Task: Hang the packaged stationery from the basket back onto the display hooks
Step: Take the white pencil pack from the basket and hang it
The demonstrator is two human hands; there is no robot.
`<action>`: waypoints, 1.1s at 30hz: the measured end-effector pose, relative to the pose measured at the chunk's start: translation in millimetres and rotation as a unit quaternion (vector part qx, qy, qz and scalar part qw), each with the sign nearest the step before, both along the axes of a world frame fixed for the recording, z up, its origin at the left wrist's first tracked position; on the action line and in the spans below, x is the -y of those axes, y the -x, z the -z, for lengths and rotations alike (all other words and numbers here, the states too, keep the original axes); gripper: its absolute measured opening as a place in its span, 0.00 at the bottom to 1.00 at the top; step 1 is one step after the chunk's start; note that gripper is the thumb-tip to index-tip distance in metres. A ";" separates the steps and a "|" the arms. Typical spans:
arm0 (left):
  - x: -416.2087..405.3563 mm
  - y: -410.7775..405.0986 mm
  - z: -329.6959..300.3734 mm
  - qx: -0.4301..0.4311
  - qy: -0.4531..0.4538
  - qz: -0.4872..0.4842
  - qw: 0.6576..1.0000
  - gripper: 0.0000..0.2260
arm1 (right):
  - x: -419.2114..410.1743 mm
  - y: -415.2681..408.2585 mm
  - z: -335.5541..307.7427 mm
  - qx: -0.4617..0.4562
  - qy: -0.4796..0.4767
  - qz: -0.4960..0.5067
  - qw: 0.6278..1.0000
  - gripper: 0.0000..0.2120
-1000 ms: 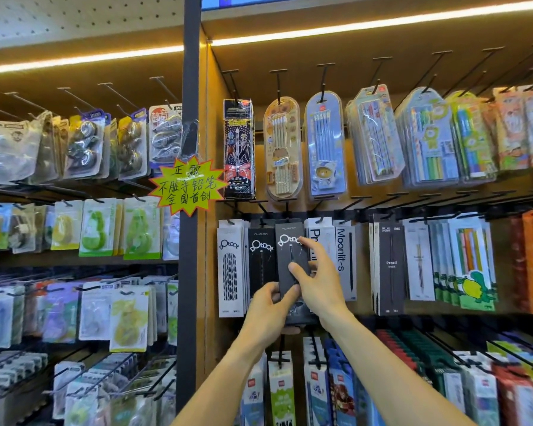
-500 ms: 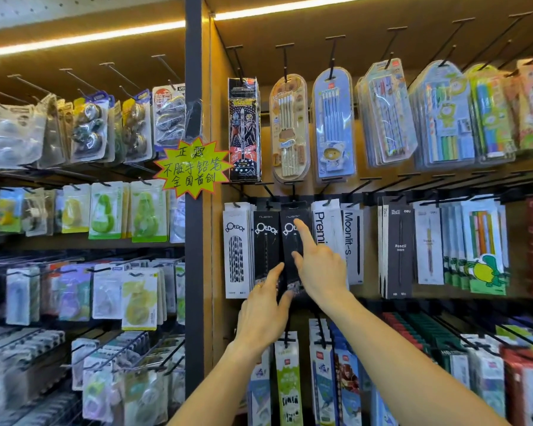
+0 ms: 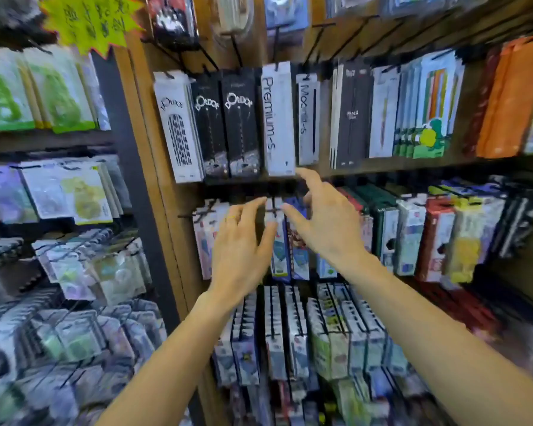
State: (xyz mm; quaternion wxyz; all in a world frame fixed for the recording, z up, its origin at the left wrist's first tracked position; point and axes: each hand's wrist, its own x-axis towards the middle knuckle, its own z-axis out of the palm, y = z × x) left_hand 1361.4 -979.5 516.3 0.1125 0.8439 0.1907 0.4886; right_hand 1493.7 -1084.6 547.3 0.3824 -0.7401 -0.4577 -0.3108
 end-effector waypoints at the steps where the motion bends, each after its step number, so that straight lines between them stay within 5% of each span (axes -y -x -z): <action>1: 12.3 0.5 21.8 -0.010 0.005 0.019 1.000 0.19 | 18.6 -3.7 27.5 -0.019 0.005 -0.005 1.000 0.29; 6: 74.0 -8.9 161.6 -0.134 0.088 0.089 0.983 0.19 | 123.2 -13.8 178.4 -0.149 0.104 0.025 0.983 0.26; 10: 126.4 -18.8 281.3 -0.286 0.161 0.112 0.938 0.19 | 209.0 -11.5 309.1 -0.278 0.197 0.056 0.939 0.24; 15: 201.2 -29.0 394.5 -0.411 0.241 0.116 0.872 0.18 | 295.6 -1.4 428.3 -0.436 0.295 0.096 0.845 0.23; 18: 239.1 -33.3 448.9 -0.485 0.291 0.113 0.817 0.21 | 334.2 5.1 484.0 -0.509 0.310 0.094 0.798 0.23; 26: 306.1 -53.0 596.8 -0.567 0.353 0.090 0.739 0.26 | 365.5 1.1 635.7 -0.678 0.294 0.111 0.664 0.21; 33: 319.7 -89.0 809.8 -0.618 0.388 0.083 0.679 0.25 | 355.0 -24.2 878.9 -0.756 0.345 0.130 0.540 0.26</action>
